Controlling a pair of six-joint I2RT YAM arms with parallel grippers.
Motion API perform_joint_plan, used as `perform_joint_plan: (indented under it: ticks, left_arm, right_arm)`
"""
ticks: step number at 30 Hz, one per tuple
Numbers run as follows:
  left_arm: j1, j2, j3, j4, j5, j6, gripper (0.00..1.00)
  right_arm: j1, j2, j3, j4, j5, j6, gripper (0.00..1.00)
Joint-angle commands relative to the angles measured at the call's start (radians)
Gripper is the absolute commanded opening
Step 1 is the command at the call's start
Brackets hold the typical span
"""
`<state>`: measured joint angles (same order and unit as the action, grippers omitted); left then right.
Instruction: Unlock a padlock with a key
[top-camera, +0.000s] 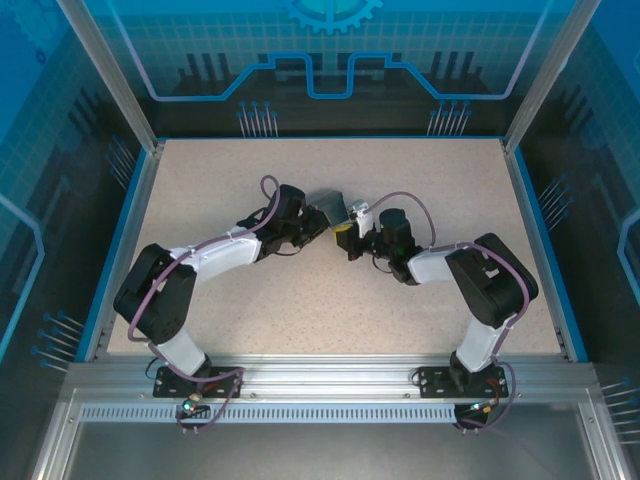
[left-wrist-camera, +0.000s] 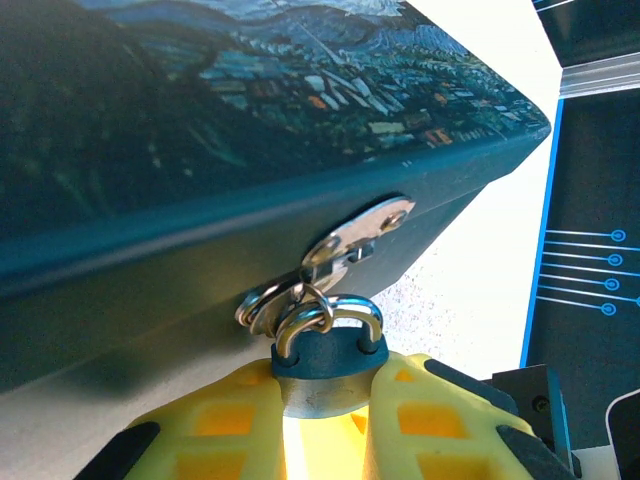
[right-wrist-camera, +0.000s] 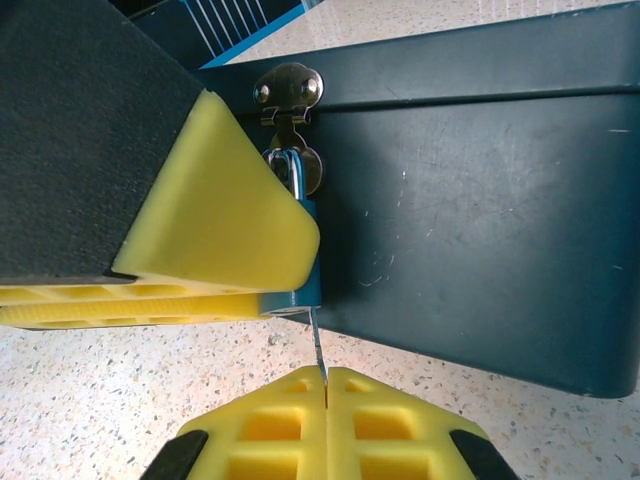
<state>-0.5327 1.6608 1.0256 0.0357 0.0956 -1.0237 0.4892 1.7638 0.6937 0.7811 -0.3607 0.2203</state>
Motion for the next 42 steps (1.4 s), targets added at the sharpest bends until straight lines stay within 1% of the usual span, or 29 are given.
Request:
perform_joint_plan:
  ticks: [1,11,18,42]
  left_arm:
    - [0.006,-0.047,-0.004,0.041,0.008,-0.019,0.16]
    - [0.009,-0.050,-0.009,0.044,0.004,-0.016,0.15]
    - [0.010,-0.050,-0.012,0.045,0.007,-0.019,0.15]
    - [0.011,-0.042,-0.012,0.055,0.018,-0.021,0.15]
  right_arm:
    - [-0.014,-0.009,-0.009,0.026,-0.026,-0.002,0.00]
    - [-0.018,-0.037,-0.047,0.013,-0.011,-0.015,0.00]
    - [-0.020,-0.045,-0.060,0.054,-0.026,0.002,0.00]
    - [-0.018,-0.020,0.010,0.041,-0.048,0.002,0.00]
